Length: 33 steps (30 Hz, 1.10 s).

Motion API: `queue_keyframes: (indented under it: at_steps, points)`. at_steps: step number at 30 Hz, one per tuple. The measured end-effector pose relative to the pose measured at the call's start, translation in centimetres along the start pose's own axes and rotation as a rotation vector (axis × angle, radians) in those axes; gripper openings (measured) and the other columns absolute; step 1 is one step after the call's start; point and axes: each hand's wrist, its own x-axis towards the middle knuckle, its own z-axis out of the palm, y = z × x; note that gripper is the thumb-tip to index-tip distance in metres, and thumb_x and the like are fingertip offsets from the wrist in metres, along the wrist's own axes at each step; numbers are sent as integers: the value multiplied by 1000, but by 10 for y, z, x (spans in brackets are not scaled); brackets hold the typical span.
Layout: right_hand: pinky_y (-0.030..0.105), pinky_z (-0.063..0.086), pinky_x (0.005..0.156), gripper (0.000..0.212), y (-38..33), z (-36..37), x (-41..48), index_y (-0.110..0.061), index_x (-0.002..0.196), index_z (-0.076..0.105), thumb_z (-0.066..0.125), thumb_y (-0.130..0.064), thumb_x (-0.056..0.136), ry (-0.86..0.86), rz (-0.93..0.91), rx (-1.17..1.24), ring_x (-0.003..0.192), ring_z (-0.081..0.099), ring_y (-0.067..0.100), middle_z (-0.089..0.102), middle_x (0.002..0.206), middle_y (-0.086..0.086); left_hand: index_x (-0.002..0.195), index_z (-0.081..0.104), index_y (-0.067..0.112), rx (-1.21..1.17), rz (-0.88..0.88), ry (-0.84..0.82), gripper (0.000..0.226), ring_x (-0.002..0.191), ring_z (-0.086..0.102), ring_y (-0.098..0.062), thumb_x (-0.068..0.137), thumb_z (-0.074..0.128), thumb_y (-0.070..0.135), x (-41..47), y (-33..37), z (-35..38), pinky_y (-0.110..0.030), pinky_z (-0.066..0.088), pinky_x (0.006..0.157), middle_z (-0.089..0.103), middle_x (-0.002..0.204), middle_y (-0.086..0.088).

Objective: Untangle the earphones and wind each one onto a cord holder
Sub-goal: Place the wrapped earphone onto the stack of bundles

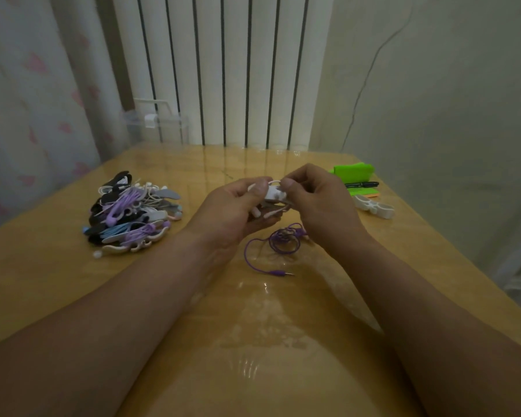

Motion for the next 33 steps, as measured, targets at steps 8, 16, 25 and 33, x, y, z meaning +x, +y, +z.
queue_keyframes:
  at_steps: [8,16,25,33]
  points:
    - [22,45,77,36,-4,-12,-13,-30,124,62,68,-16,91,-80,-430,-383,98,53,7,51,110,-9,119,67,-2,-277,-104,112,23,73,76,-20,106,57,15,6,5,-8,-27,65,67,76,87,-19]
    - [24,52,82,36,-1,-1,-11,-22,124,53,71,-21,93,21,62,19,103,63,5,63,113,-9,119,65,-2,-342,-57,120,22,76,77,-22,105,60,15,10,9,-15,-28,65,66,78,89,-19]
    - [24,56,63,16,2,14,-14,-13,103,76,62,-21,105,-150,307,334,69,69,12,75,79,3,124,71,8,-281,-17,121,25,79,75,-15,105,60,21,10,4,-12,-21,60,62,79,90,-5]
    - [31,55,63,12,-8,27,-20,-21,96,58,67,-28,100,-102,69,-220,67,67,5,73,78,-5,119,76,23,-29,139,261,21,86,71,-10,102,65,30,13,-10,-2,-24,52,76,79,91,5]
